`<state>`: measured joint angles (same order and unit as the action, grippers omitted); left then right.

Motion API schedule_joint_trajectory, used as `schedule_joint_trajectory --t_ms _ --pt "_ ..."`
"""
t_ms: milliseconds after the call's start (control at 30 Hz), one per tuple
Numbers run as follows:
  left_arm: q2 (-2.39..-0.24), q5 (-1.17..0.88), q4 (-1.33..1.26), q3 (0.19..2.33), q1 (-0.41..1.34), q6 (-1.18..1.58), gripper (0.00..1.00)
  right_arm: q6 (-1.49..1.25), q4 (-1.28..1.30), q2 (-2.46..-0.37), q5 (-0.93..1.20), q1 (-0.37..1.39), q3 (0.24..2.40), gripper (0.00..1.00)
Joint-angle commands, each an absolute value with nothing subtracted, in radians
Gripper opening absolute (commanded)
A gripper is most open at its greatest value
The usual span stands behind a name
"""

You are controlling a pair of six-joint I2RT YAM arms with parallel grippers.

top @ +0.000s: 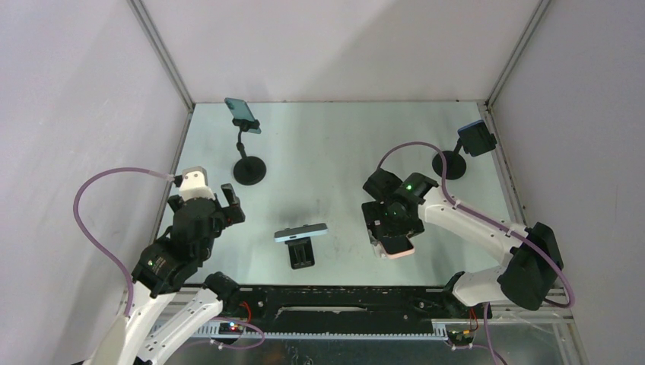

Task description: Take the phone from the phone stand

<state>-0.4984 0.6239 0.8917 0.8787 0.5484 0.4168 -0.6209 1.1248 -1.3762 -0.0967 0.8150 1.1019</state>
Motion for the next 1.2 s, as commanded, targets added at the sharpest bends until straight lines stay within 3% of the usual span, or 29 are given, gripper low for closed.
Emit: schedule_joint_trajectory --t_ms 0,267,767,1167 --pt "-0.497 0.618 0.855 0.873 0.54 0.393 0.98 -0.62 1.119 -1.377 -0.097 0.823 1.103 0.94" --pt "-0.497 0.617 0.855 0.873 0.541 0.392 0.98 -0.617 1.116 -1.373 -0.096 0.824 1.103 0.89" --pt "-0.498 0.617 0.853 0.871 0.54 0.389 0.98 -0.605 1.106 -1.403 -0.095 0.832 1.103 0.91" --pt "-0.497 0.615 0.854 0.871 0.54 0.389 0.98 -0.597 1.107 -1.391 -0.098 0.836 1.103 0.74"
